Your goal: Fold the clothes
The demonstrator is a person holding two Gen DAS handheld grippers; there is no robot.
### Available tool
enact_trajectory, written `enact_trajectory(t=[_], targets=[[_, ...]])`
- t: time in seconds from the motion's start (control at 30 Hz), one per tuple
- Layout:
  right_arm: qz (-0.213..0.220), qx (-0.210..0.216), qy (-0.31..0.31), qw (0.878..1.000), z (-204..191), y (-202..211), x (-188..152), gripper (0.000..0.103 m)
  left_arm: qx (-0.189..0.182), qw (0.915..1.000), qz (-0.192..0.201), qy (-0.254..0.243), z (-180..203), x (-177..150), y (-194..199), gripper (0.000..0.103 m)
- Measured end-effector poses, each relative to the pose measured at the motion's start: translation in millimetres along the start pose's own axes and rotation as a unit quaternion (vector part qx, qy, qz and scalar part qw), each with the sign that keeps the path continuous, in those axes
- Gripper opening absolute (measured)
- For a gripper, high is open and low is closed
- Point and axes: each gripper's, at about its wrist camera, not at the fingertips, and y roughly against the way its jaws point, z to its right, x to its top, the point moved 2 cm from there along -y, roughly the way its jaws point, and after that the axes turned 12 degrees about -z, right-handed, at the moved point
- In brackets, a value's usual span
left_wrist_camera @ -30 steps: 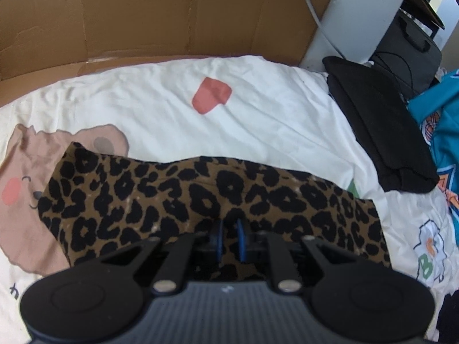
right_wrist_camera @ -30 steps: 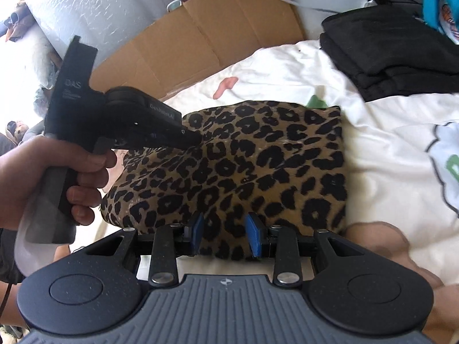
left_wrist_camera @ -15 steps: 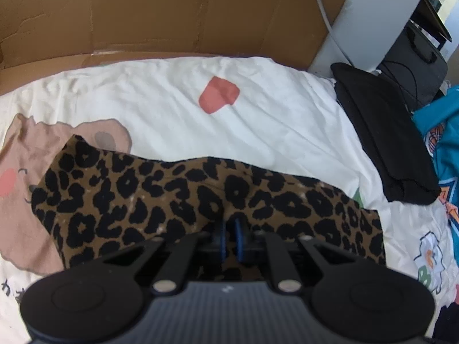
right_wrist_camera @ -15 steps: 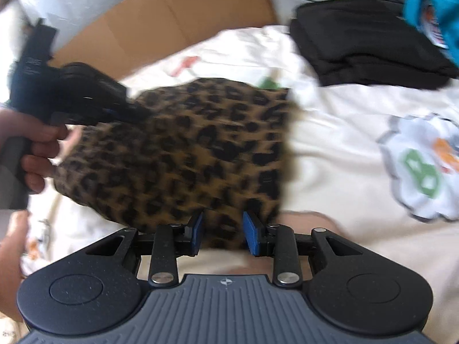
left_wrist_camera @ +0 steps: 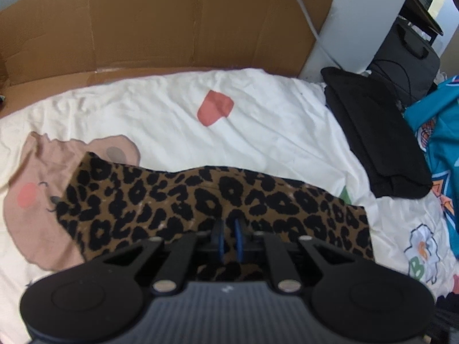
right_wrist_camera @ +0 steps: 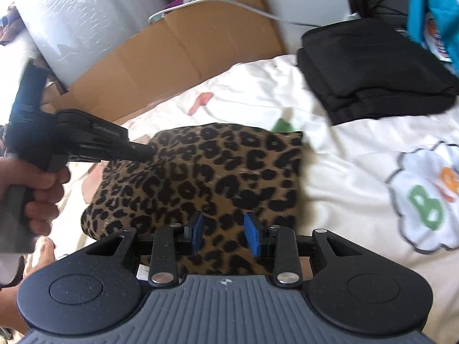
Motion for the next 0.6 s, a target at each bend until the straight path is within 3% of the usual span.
enact_trajectory(t=[0.37,0.6], targets=[[-0.031,0.010,-0.008,0.999,3.2,-35.7,-3.0,0.038,-0.017,0.9994,-0.025,0.019,7.6,-81.5,22.9,0.010],[-0.036,0.004,-0.019,0.999,9.9,-37.3,0.1,0.037,-0.031,0.9986,-0.028,0.033,13.9,-102.2,11.4,0.010]])
